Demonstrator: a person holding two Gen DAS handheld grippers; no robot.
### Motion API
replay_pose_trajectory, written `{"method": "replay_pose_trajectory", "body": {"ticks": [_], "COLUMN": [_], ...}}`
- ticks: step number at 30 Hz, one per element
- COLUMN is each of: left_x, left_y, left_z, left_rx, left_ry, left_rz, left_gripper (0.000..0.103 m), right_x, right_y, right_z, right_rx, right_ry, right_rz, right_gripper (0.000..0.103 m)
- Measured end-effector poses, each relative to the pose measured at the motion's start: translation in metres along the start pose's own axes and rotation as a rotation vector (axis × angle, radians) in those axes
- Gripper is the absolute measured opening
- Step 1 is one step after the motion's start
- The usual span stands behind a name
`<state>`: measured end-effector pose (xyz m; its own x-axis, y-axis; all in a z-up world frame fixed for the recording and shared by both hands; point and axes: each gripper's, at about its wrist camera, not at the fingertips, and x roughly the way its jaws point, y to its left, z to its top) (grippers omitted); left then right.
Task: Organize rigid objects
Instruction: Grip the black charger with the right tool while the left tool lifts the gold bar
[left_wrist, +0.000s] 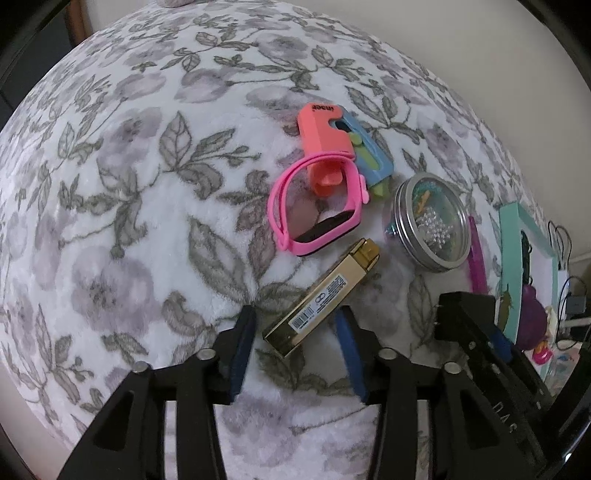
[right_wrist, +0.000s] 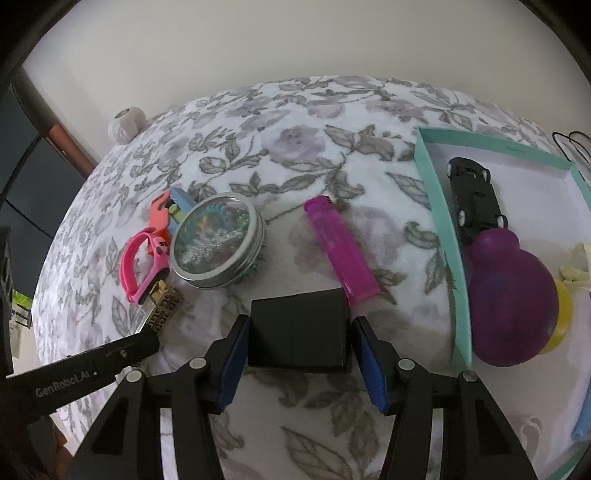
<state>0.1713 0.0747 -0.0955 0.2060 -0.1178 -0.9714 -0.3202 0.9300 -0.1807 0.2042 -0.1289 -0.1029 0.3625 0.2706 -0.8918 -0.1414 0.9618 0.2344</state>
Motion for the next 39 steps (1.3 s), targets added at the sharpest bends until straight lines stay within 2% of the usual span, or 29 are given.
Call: {"method": "replay_pose_trajectory", "body": {"ticks": [4, 12, 13, 15, 18, 21, 24, 28, 33, 39], "left_x": [0.004, 0.005, 0.006, 0.012, 0.017, 0.017, 0.017, 0.016, 0.000, -0.027], "left_y": [-0.012, -0.040, -0.045, -0.053, -0.063, -0.064, -0.064, -0.061, -0.048, -0.052], "left_z": [0.006, 0.012, 0.012, 0.012, 0.011, 0.010, 0.010, 0.011, 0.012, 0.018], "left_rx": [0.035, 0.096, 0.114, 0.138, 0.171, 0.158, 0.155, 0.135, 0.095, 0.080], "left_ry": [-0.028, -0.107, -0.110, -0.099, -0.094, -0.093, -0.091, -0.083, -0.096, -0.161], "left_rz": [0.055, 0.078, 0.074, 0.069, 0.093, 0.070, 0.070, 0.053, -0.009, -0.051], "left_gripper": [0.056, 0.055, 0.052, 0.036, 0.031, 0.022, 0.018, 0.016, 0.016, 0.016], "right_x": [-0.001, -0.001, -0.002, -0.002, -0.003, -0.004, -0.004, -0.006, -0.015, -0.042], "right_y": [0.001, -0.002, -0.002, -0.002, -0.002, -0.004, -0.004, -0.006, -0.008, -0.010], "right_z": [-0.001, -0.002, -0.002, -0.002, -0.003, -0.003, -0.003, -0.003, 0.000, 0.009], "right_rx": [-0.005, -0.002, -0.002, -0.002, -0.007, -0.002, -0.002, 0.011, 0.032, 0.043], "right_ry": [0.003, 0.007, 0.008, 0.010, 0.020, 0.024, 0.026, 0.030, 0.019, -0.029], "right_rz": [-0.002, 0.012, 0.011, 0.012, 0.008, 0.011, 0.015, 0.038, 0.083, 0.116], "right_gripper": [0.058, 0.058, 0.058, 0.058, 0.058, 0.058, 0.058, 0.058, 0.058, 0.058]}}
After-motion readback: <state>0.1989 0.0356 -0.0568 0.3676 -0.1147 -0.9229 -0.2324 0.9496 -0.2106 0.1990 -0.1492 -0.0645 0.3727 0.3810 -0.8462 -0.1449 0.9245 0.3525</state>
